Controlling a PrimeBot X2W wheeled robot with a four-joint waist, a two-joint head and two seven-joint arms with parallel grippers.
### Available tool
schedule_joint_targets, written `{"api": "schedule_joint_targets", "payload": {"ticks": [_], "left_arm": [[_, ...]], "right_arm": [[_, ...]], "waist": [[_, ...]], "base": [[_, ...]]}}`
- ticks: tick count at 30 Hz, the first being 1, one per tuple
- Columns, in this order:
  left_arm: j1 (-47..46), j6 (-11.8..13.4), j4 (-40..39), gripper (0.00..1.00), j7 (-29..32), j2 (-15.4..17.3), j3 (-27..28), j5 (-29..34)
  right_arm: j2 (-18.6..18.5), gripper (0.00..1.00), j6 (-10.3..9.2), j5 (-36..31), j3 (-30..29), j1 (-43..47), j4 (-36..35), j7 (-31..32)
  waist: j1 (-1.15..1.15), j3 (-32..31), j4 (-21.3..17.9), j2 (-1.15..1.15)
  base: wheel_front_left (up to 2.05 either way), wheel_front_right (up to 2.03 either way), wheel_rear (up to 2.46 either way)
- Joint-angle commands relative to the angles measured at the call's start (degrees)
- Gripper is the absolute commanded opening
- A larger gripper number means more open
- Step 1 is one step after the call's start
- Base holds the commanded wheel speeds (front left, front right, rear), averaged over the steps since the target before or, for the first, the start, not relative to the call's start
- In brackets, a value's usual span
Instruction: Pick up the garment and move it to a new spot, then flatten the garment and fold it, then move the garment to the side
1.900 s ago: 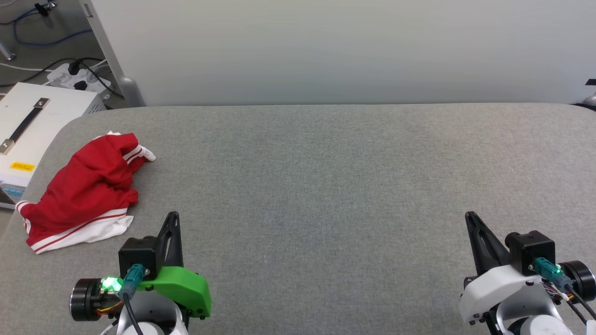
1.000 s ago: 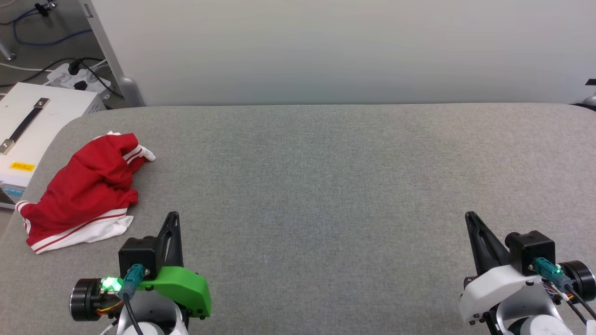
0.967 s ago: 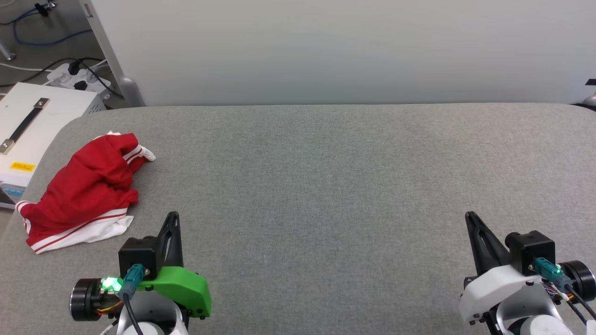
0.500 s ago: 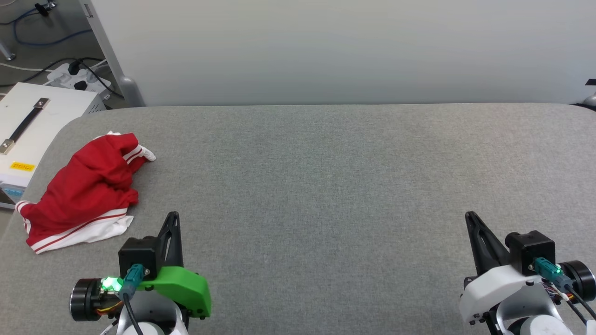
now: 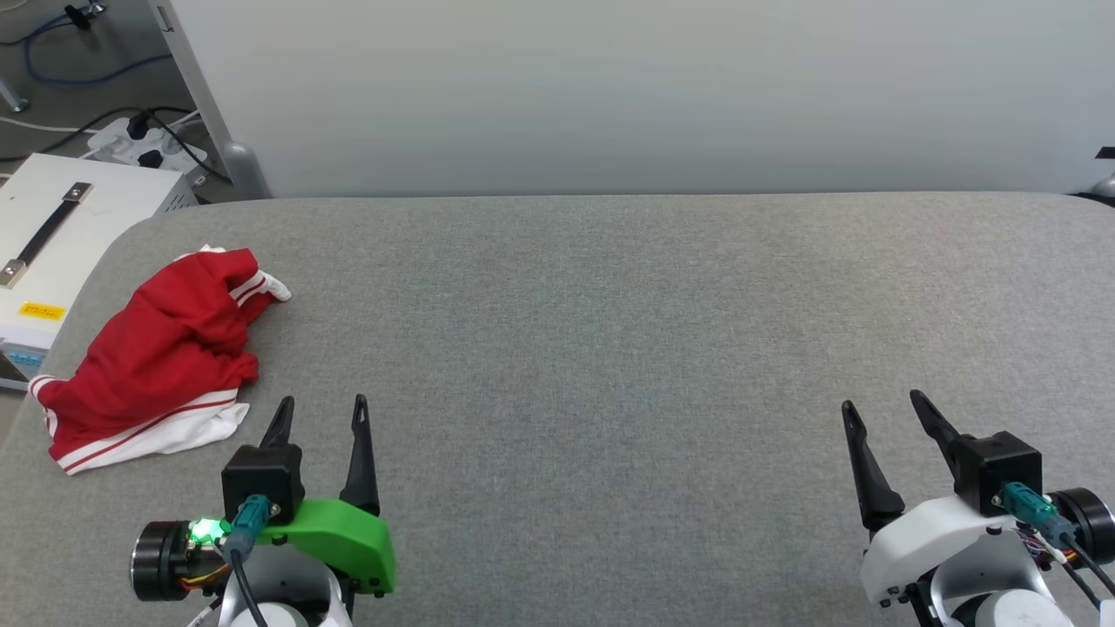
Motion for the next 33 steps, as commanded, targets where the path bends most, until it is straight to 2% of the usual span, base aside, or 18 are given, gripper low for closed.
{"api": "schedule_joint_targets", "payload": {"ticks": [1,33], "left_arm": [[-0.13,0.50,-0.19,1.00,-0.68,-0.02,-0.15,-0.35],[-0.17,1.55,-0.95,1.00,-4.63,-0.09,-0.75,-3.23]], "right_arm": [[0.00,1.00,0.00,0.36,-0.27,-0.02,-0.24,-0.69],[0.00,1.00,-0.01,4.69,-2.05,0.94,-2.95,-4.58]], "waist": [[0.00,0.02,0.01,0.00],[0.00,0.20,0.10,0.00]], "base": [[0.00,0.00,0.00],[0.00,0.00,0.00]]}}
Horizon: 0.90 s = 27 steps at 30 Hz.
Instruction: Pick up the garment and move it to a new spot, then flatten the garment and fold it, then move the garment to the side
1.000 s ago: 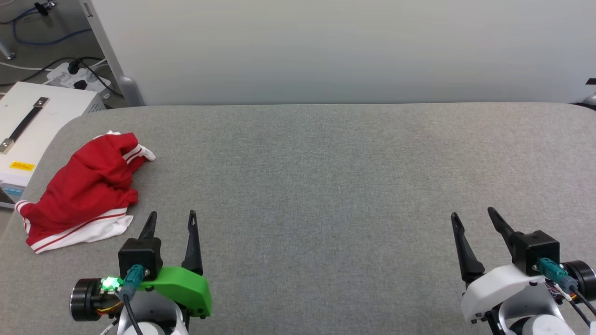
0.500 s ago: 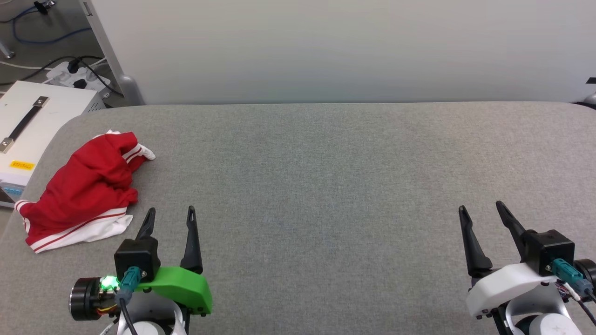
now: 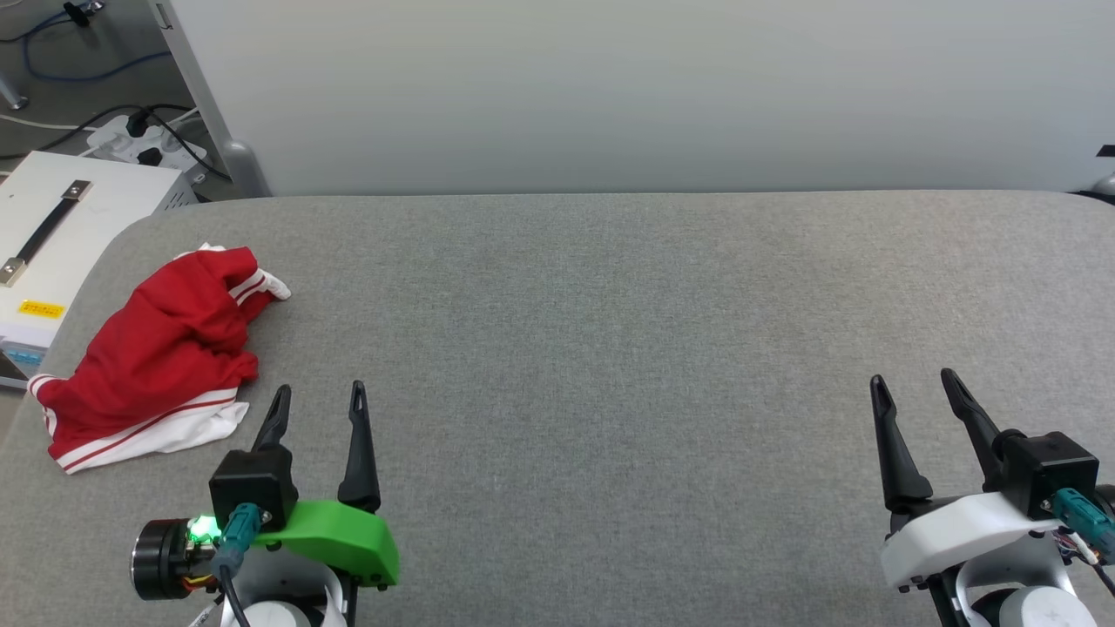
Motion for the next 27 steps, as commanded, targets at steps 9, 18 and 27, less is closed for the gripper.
{"api": "schedule_joint_targets", "payload": {"ticks": [9,18,27], "left_arm": [[0.04,0.71,0.00,1.00,-1.60,-0.11,-0.38,-0.88],[0.24,0.93,0.07,1.00,-2.68,-0.12,-0.66,-1.28],[0.33,1.22,0.50,1.00,-3.76,-0.14,-0.99,-1.26]], "right_arm": [[-0.01,1.00,-0.02,1.08,-0.65,1.37,-0.76,-1.60],[-0.01,1.00,-0.02,1.69,-0.84,2.04,-0.57,-2.67],[-0.01,1.00,-0.02,2.16,-1.23,2.40,-0.50,-3.73]], "waist": [[0.00,-0.23,0.13,0.00],[0.00,-0.31,0.21,0.00],[0.00,-0.13,0.14,0.00]], "base": [[0.00,0.00,0.00],[0.00,0.00,0.00],[0.00,0.00,0.00]]}}
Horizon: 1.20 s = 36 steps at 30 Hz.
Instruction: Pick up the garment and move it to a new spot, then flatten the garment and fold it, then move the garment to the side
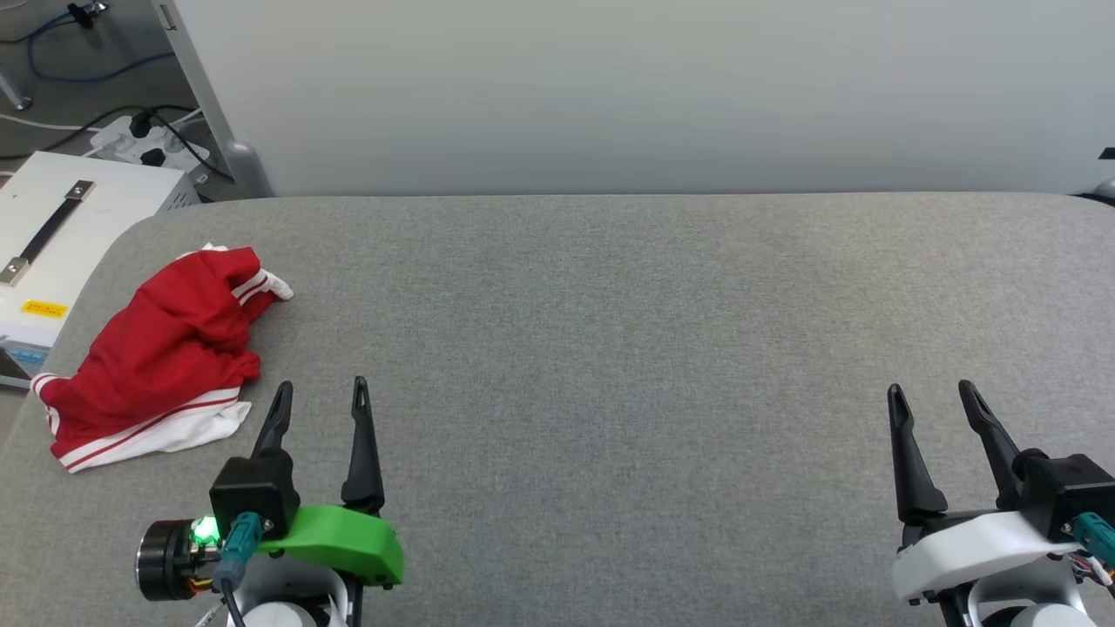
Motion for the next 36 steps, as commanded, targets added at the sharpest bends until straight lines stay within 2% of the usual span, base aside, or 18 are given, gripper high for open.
{"api": "schedule_joint_targets", "payload": {"ticks": [1,36], "left_arm": [[0.33,0.44,0.13,1.00,-0.57,-0.15,-0.17,-0.25],[0.65,0.79,1.39,1.00,-4.73,-0.22,-1.58,-1.84]], "right_arm": [[-0.01,1.00,-0.02,0.81,-0.23,0.65,-0.17,-0.74],[-0.01,1.00,-0.03,1.70,-0.15,2.38,-0.51,-4.84]], "waist": [[0.00,0.04,-0.02,0.00],[0.00,0.60,0.36,0.00]], "base": [[0.00,0.00,0.00],[0.00,0.00,0.00]]}}
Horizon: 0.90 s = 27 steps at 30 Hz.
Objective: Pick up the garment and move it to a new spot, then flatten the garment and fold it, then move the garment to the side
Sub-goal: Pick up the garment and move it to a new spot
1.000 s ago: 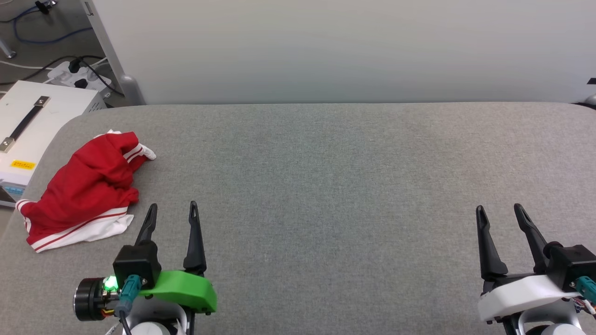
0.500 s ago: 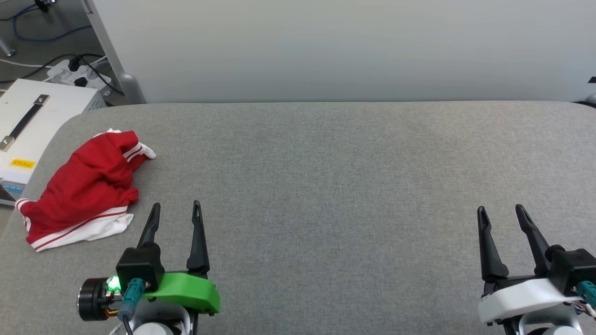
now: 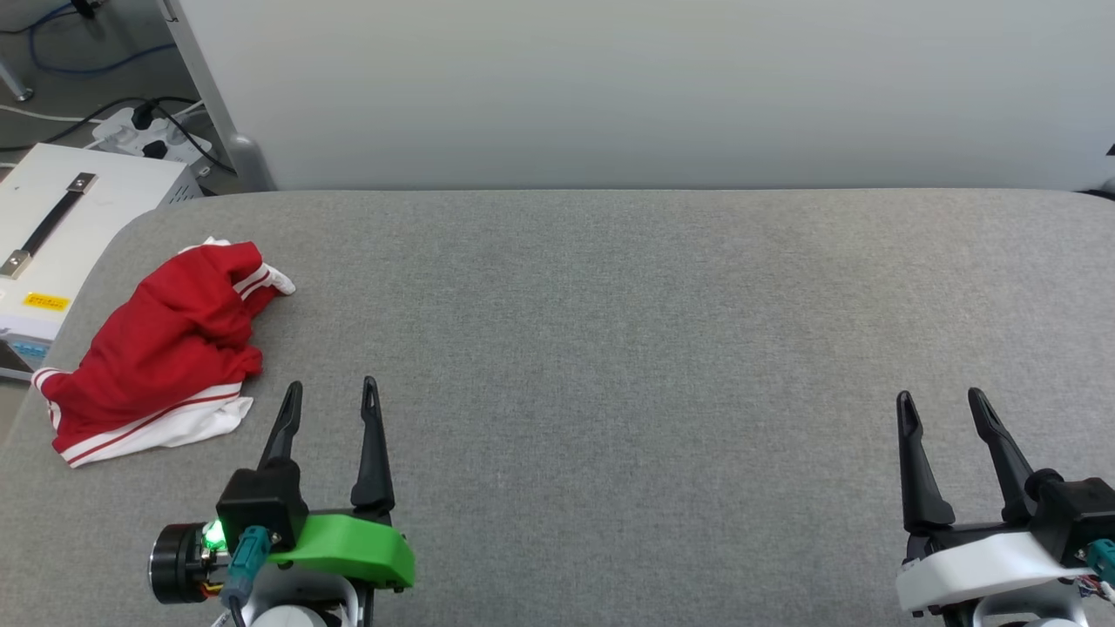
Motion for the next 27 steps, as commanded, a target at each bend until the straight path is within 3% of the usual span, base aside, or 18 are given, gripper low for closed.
{"api": "schedule_joint_targets", "payload": {"ticks": [1,14,27], "left_arm": [[0.63,0.41,0.14,1.00,-0.70,-0.21,-0.08,-0.38],[0.44,0.83,1.16,1.00,-2.22,-0.24,-0.27,-1.17],[-0.59,0.98,1.64,1.00,-3.35,-0.26,1.11,-2.91]], "right_arm": [[-0.01,1.00,-0.04,0.58,-0.05,0.80,-0.43,-0.65],[-0.01,1.00,-0.04,0.57,0.20,1.50,-0.55,-2.16],[-0.01,1.00,-0.04,-0.39,1.02,1.05,-1.23,-3.27]], "waist": [[0.00,0.04,0.03,0.00],[0.00,0.58,2.32,0.00],[0.00,2.34,10.91,0.00]], "base": [[0.00,0.00,0.00],[0.00,0.00,0.00],[0.00,0.00,0.00]]}}
